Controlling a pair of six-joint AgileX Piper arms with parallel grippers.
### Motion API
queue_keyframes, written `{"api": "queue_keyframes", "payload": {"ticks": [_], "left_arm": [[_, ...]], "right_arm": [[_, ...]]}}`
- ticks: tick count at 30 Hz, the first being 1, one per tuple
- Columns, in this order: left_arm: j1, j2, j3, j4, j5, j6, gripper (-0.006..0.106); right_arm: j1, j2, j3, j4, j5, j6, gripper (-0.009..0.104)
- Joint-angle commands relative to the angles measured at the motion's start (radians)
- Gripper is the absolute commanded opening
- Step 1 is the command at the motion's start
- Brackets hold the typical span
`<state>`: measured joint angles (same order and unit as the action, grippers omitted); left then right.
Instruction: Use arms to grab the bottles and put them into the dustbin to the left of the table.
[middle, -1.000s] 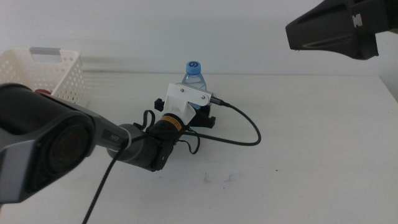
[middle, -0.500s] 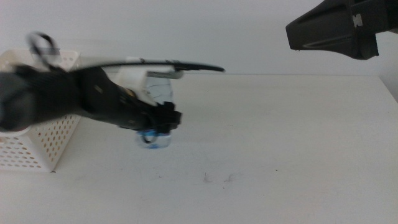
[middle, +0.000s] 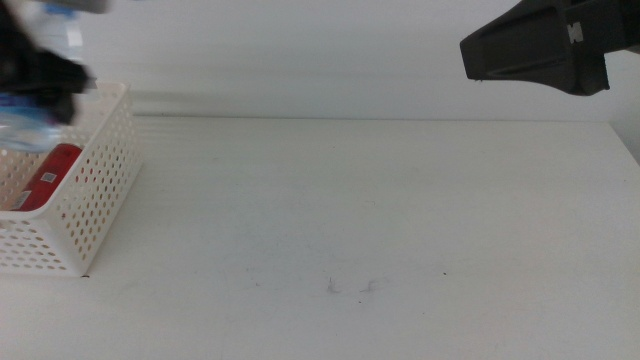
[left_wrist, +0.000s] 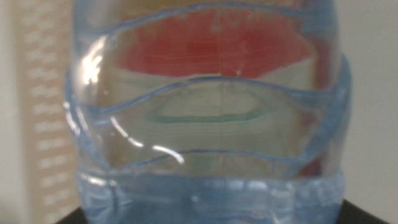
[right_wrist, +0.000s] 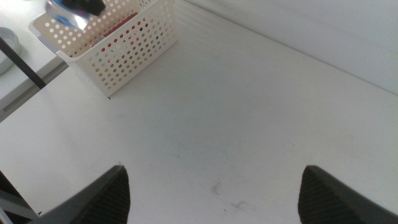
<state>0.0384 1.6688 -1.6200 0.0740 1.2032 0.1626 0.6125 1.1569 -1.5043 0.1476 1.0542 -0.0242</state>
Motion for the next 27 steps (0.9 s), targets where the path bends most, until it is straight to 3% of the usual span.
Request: {"api": "queue_keyframes", "payload": {"ticks": [1,7,11,17,23,27], "left_arm": [[0.074,0.052,-0.043,0.023,-0.004,0.024,-0.002],[0.152,0.158,-0.048,0.023,-0.052,0.033,0.002],[0.155,0.226,-0.048,0.03,-0.107,0.05,0.013],[0.155,0.299,-0.048,-0.046,-0.15,0.103,0.051],[0.151,0.321,-0.048,-0.056,-0.153,0.11,0.087],[0.151,0.302,-0.048,-0.068,-0.129,0.078,0.094]], "right_arm": [[-0.003,-0.004,-0.004,-0.002,-0.007,-0.01,0.093],[-0.003,-0.004,-0.004,-0.002,-0.007,-0.01,0.093],[-0.003,-0.004,-0.004,-0.002,-0.007,-0.01,0.093],[-0.003,-0.004,-0.004,-0.002,-0.007,-0.01,0.093],[-0.003,-0.004,-0.004,-0.002,-0.007,-0.01,0.093],[-0.003,-0.004,-0.004,-0.002,-0.007,-0.01,0.093]]}}
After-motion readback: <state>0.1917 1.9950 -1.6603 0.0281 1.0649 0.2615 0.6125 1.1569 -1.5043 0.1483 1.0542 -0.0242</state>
